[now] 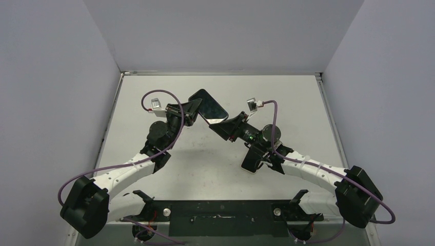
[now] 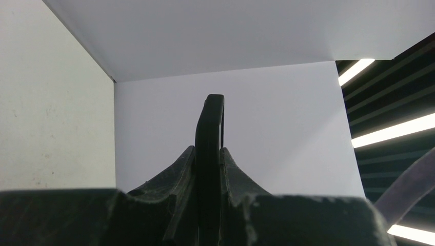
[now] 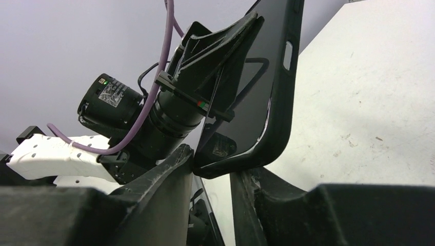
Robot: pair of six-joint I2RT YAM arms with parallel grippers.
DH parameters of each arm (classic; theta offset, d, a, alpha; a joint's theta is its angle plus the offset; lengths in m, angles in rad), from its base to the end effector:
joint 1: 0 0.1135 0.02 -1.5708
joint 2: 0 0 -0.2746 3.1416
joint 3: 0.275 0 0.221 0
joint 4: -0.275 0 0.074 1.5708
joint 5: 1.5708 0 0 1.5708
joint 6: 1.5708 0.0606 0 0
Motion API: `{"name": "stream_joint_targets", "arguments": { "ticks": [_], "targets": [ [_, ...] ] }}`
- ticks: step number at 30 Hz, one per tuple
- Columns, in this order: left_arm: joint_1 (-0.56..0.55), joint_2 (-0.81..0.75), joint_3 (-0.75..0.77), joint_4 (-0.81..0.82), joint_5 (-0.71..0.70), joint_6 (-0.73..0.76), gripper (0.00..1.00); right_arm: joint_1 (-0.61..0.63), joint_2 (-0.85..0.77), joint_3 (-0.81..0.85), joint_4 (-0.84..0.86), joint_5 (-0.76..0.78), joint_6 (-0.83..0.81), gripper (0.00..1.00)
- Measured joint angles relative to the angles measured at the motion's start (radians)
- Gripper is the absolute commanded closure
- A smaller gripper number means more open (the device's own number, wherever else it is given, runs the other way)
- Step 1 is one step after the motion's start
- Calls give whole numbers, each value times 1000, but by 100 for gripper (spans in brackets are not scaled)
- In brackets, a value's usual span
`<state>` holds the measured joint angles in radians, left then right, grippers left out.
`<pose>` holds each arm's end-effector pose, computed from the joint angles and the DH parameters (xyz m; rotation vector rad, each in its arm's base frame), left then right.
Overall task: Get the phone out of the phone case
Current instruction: Remove the phone case from the phone.
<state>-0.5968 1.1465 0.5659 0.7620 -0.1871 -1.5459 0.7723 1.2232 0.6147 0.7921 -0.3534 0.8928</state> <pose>0.2123 -0.1307 0.3214 -0.8904 1.3395 -1.6121 0.1744 0.1992 0.3232 -0.2425 1.5904 1.5883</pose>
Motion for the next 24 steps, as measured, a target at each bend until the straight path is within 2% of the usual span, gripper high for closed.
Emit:
{"name": "stream_joint_targets", "arguments": {
  "ticks": [3, 5, 8, 24],
  "targets": [
    [0, 0, 2, -3, 3, -16, 100, 2, 0, 0, 4, -10, -3, 93],
    [0, 0, 7, -6, 13, -27, 100, 2, -4, 1, 8, -19, -10, 100],
    [3, 0, 27, -16, 39, -33, 100, 2, -15, 5, 7, -27, -40, 100],
    [77, 0, 93, -152, 212, -117, 100, 8, -34, 90, -124, -132, -411, 100]
  ]
}}
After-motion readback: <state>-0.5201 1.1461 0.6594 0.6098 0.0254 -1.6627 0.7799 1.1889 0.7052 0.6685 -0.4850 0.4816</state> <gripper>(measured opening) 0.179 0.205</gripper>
